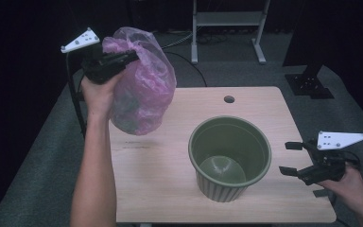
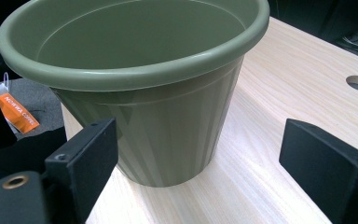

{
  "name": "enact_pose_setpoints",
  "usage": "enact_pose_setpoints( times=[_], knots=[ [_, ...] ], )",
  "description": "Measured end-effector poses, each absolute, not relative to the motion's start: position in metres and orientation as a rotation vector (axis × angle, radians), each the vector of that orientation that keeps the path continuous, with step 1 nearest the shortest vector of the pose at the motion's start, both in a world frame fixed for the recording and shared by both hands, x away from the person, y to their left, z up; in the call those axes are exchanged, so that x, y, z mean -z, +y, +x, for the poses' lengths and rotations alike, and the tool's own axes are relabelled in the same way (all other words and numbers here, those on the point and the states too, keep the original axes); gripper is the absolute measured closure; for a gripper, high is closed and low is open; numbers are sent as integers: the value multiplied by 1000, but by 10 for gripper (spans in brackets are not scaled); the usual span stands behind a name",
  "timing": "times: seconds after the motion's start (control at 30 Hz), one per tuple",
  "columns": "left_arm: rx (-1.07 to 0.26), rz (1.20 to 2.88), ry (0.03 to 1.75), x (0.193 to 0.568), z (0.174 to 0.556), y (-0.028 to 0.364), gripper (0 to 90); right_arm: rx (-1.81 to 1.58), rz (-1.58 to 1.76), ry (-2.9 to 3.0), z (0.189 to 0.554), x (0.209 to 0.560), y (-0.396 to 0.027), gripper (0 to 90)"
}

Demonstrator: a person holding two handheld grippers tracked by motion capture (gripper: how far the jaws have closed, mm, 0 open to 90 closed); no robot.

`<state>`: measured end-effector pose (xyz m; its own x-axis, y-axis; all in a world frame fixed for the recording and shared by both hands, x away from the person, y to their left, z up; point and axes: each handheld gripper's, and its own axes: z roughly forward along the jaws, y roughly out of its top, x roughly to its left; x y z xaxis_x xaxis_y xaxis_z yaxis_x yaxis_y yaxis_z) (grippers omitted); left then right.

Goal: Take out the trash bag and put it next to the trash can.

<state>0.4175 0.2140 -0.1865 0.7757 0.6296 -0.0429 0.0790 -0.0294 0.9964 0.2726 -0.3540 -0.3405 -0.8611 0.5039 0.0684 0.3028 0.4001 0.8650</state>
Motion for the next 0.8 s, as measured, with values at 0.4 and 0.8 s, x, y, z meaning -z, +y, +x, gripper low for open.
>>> enact_pose_setpoints(
  times=[0.4,0.8],
  knots=[
    [-462,1577,662,263,445,211,898,-1447,715,2455,273,342,-353,103],
    [-419,1624,712,292,448,204,774,-1453,713,2453,273,341,-354,103]
  ],
)
